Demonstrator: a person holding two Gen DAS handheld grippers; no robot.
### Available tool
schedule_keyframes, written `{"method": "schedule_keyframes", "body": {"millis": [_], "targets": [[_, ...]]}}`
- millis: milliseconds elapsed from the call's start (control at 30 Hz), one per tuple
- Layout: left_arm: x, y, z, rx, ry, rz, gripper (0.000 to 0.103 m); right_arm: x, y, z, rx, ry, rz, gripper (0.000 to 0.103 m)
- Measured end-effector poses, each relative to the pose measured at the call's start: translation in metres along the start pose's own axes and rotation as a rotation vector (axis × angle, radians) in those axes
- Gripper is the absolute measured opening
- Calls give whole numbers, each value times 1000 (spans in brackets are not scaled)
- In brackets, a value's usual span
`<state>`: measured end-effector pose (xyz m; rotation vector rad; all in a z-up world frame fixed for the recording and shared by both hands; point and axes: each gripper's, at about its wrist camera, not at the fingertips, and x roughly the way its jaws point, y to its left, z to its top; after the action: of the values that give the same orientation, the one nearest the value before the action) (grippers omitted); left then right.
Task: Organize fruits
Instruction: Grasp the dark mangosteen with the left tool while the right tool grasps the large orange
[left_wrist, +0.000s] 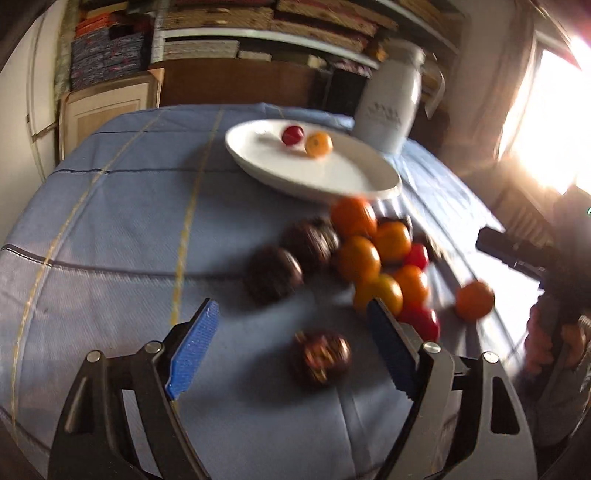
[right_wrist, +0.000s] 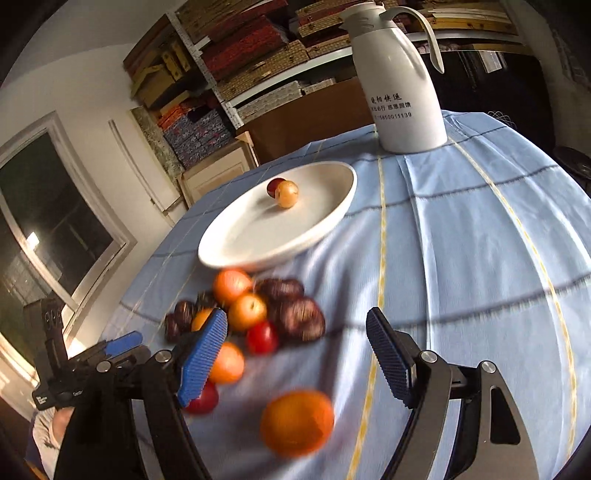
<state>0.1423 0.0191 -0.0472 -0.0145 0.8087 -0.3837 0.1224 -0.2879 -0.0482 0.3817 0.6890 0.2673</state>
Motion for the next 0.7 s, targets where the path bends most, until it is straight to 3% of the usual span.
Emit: {"method": "schedule_keyframes", "body": {"millis": [433, 567, 700], "targets": [[22, -13, -7, 56, 141, 3, 80, -16, 11, -38, -88, 105, 4, 79], [26, -15, -6, 74, 146, 20, 78, -8, 10, -37, -96, 144, -11, 77], [27, -20, -6, 97, 141, 43, 65, 0, 8, -39, -83, 188, -19, 65]]}}
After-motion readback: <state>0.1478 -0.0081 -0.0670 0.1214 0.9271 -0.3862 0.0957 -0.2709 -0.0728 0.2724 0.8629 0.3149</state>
